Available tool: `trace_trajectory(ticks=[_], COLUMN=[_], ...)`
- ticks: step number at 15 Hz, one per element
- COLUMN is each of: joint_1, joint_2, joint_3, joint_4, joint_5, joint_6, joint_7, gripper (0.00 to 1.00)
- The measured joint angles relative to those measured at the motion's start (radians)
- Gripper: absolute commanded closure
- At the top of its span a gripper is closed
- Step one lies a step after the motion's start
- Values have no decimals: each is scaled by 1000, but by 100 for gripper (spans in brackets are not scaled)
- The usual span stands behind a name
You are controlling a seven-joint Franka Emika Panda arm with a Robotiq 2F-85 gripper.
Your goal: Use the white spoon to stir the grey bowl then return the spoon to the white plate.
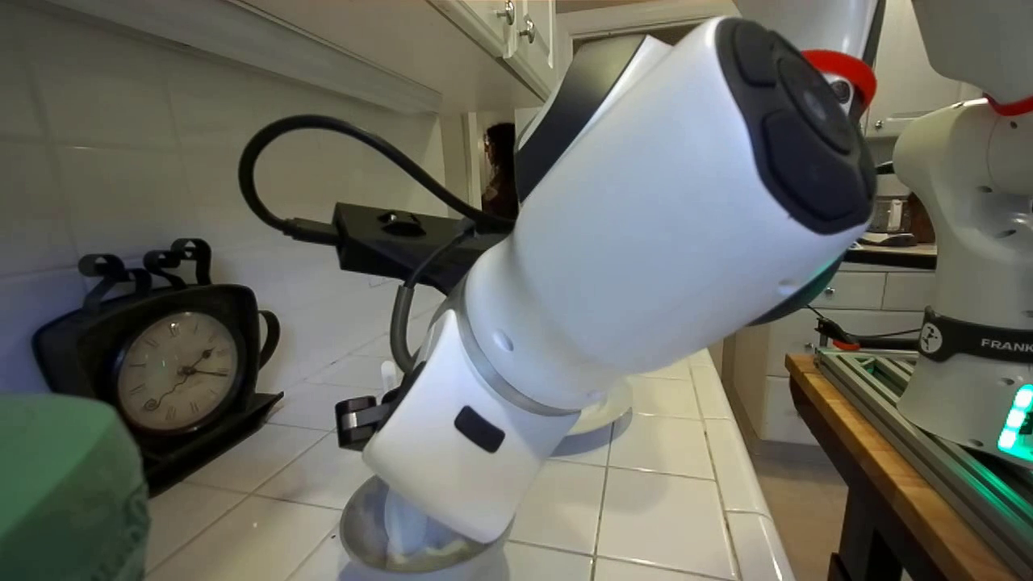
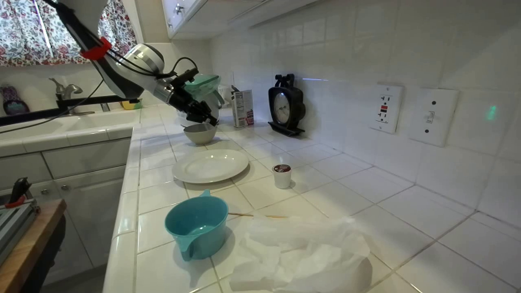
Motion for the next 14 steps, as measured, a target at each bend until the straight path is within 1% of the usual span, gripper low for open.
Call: trace_trajectory(ticks=[4, 10, 14], joint_1=[1, 11, 14], joint_2=[-4, -37, -39], joint_3=[4, 52, 56], joint_4=[-12, -60, -54], joint_5=[1, 13, 11], joint_6=[-13, -16, -15], joint_7=[0, 0, 0], gripper=[97, 97, 97])
